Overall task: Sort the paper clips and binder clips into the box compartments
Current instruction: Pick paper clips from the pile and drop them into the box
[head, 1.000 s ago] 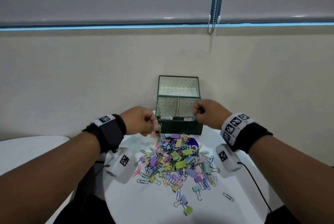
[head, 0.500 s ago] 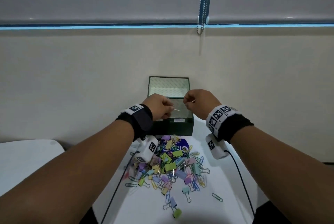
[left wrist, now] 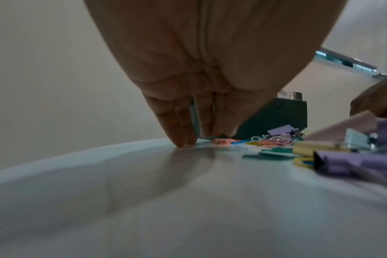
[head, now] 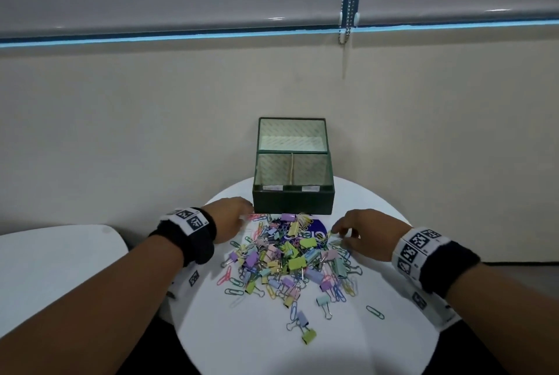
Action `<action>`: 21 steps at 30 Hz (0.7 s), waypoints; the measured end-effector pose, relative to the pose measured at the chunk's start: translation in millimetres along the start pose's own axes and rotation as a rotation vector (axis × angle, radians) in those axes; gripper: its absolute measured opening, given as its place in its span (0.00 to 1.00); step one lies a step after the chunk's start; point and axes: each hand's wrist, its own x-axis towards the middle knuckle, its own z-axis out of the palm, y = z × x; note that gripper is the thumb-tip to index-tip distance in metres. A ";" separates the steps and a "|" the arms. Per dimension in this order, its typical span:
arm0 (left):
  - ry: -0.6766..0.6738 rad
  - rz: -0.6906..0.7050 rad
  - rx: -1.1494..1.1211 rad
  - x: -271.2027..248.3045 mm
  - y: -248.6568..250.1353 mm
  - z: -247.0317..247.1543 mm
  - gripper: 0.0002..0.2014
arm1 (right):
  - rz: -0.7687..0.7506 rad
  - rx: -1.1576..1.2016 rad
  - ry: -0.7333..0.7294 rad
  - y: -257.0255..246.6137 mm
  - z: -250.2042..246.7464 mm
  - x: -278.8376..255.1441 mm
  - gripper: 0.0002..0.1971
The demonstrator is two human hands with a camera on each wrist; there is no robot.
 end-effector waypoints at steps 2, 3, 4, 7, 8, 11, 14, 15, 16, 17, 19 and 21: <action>0.014 -0.006 0.036 2.8 2.5 1.5 0.17 | 0.005 0.000 -0.007 -1.3 3.7 4.6 0.15; 0.026 -0.003 0.056 3.2 3.3 1.8 0.14 | 0.012 0.006 -0.010 -0.9 4.8 6.5 0.14; 0.044 0.006 0.065 3.8 3.4 2.6 0.12 | 0.019 0.009 -0.013 -0.5 5.1 7.8 0.13; 0.080 0.005 0.039 1.5 6.3 2.2 0.09 | 0.031 0.025 -0.016 0.3 6.8 8.7 0.05; 0.088 0.007 0.036 0.8 6.6 2.9 0.08 | 0.027 0.029 -0.007 -0.3 7.8 8.4 0.04; 0.107 -0.012 0.012 -2.7 5.9 5.7 0.08 | 0.033 0.026 0.057 -1.1 10.0 7.2 0.05; 0.153 -0.039 -0.058 -7.8 6.2 7.1 0.12 | 0.050 0.050 0.163 1.4 7.5 6.2 0.03; 0.159 -0.041 -0.067 -10.0 7.3 6.9 0.13 | 0.051 0.057 0.185 2.4 6.9 6.1 0.04; 0.164 -0.034 -0.070 -11.8 8.6 6.6 0.15 | 0.048 0.067 0.203 3.2 6.6 5.7 0.04; 0.168 -0.024 -0.069 -13.4 9.5 5.7 0.15 | 0.048 0.081 0.216 3.4 6.2 5.5 0.04; 0.175 -0.027 -0.088 -17.0 11.5 3.2 0.14 | 0.044 0.125 0.231 2.6 5.6 4.6 0.06; 0.194 -0.045 -0.121 -19.4 11.6 1.8 0.14 | 0.039 0.139 0.244 2.5 5.6 4.5 0.13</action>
